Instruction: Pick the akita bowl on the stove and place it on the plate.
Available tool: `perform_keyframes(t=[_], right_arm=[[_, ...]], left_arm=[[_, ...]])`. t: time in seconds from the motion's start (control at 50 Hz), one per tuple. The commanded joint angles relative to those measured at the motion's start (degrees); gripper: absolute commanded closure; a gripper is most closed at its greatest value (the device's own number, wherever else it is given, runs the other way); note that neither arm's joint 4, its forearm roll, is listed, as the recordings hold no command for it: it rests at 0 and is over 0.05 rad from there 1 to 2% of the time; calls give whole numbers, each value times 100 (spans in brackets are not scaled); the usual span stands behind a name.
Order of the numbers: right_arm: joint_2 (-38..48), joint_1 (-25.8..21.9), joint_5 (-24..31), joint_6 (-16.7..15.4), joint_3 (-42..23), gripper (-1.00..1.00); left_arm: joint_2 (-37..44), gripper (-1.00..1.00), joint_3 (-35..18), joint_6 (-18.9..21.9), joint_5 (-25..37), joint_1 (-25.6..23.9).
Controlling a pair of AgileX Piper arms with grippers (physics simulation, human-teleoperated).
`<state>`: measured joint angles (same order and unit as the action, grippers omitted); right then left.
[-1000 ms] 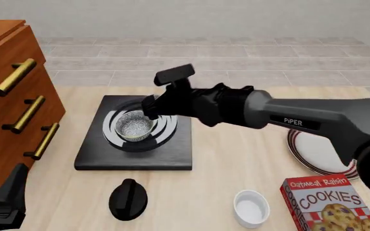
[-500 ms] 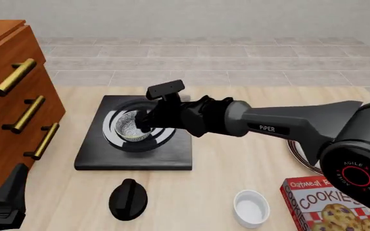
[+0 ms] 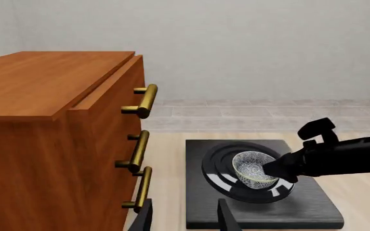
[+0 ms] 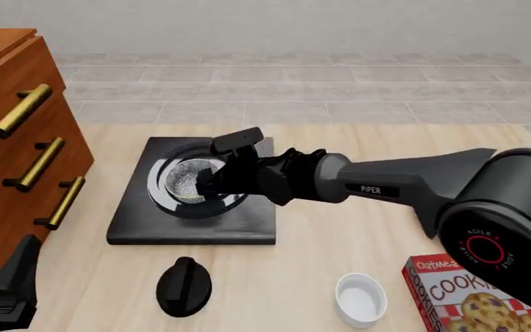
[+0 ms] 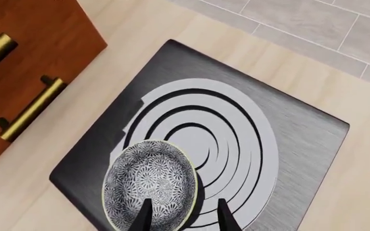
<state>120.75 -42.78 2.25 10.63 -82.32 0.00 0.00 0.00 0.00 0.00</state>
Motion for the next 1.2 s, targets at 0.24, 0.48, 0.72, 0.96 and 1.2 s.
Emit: perform_keyframes(t=[0.24, 0.48, 0.72, 0.96, 1.2], right_arm=[[344, 70, -24, 73, -93, -100], [443, 117, -72, 96, -98, -100], [502, -32, -88, -64, -45, -100], [215, -78, -131, -345, 77, 100], [-517, 57, -174, -496, 420, 100]], left_arm=[[0, -100, 0, 0, 0, 0], [0, -100, 0, 0, 0, 0], [0, -100, 0, 0, 0, 0], [0, -100, 0, 0, 0, 0], [0, -100, 0, 0, 0, 0]])
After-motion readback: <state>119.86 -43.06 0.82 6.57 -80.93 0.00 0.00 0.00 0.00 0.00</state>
